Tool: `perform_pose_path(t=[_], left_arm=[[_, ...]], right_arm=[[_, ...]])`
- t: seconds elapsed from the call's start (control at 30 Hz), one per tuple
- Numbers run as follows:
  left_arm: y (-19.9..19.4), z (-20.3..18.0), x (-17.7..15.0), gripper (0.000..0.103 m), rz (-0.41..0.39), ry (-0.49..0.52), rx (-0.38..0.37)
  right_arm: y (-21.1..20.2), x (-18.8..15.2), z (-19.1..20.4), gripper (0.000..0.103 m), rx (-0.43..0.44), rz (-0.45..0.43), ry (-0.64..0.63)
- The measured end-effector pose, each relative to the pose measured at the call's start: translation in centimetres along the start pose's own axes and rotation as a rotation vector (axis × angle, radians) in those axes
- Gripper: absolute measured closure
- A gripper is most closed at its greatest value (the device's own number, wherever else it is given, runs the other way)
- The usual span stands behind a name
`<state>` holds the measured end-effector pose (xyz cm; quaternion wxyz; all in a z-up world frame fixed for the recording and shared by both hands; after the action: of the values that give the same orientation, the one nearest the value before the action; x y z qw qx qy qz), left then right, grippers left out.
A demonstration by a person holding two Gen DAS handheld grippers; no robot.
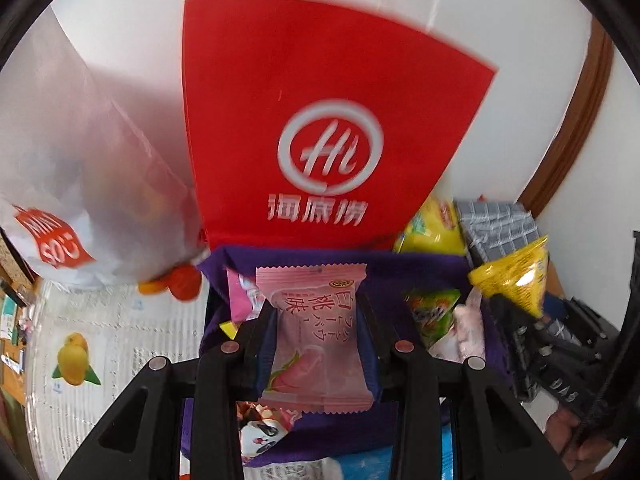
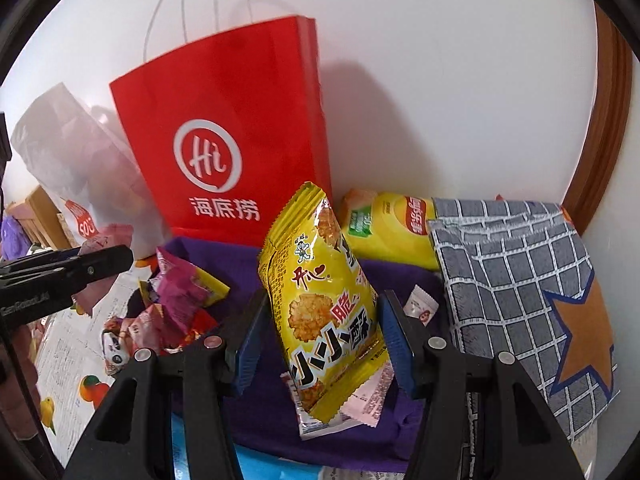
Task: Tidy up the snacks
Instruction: 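Lower both held snacks over the purple towel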
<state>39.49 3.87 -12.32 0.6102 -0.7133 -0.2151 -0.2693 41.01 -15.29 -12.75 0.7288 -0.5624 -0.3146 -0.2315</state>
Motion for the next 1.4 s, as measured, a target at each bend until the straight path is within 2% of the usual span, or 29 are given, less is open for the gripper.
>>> perform_pose_path(t=[0.07,0.13,0.27,0.33,0.73,0.87,1.07,1.3,1.4], left_arm=[[0.7,1.0,-0.2,0.069,0.018,-0.031,-0.018],[1.0,2.1,-0.3,0.069,0.029,-0.055,0.026],[1.0,2.7,-0.4,0.069,0.027,-0.075,0.0],[1.0,2.7,-0.4,0.069,0.027,-0.064,0.019],[1.3,2.1,-0.5,0.069,0.035,-0.033,0.022],[1.4,1.9,-0.6,0.069,0.038,-0.02,0.017],[2.1,1.7,-1.0,0.069,0.06,-0.014,0.019],[2.4,1.3,-1.3,0.069,0.069,-0.011,-0.004],[2.4,1.2,-1.3,0.069,0.074,-0.005,0.009]], right_arm=[[0.5,-0.2,-0.3,0.048,0.003,0.012,0.007],[1.1,-0.5,-0.3,0.048,0.005,0.022,0.01],[2.3,-1.1,0.1,0.048,0.011,0.052,-0.002],[2.9,-1.3,0.4,0.048,0.011,0.068,-0.01],[4.8,-3.1,2.4,0.048,-0.005,0.136,-0.078],[5.2,-3.3,2.3,0.048,-0.005,0.153,-0.084],[6.0,-3.7,1.7,0.048,-0.058,0.175,-0.101],[6.5,-4.0,1.6,0.048,-0.065,0.186,-0.11],[6.4,-3.9,1.4,0.048,-0.064,0.185,-0.102]])
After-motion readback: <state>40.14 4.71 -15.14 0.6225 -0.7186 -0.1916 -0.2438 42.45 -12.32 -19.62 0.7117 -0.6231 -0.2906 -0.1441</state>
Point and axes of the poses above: each gripper's, at about its wrist camera, not at the fingertips, and y roughly the way its jaws point, z to its left, x to its top, the point moved 6 cm from there along y, roughly the way its jaws point, and after that the axes turned 6 degrees about y, right-handed, at the moved point
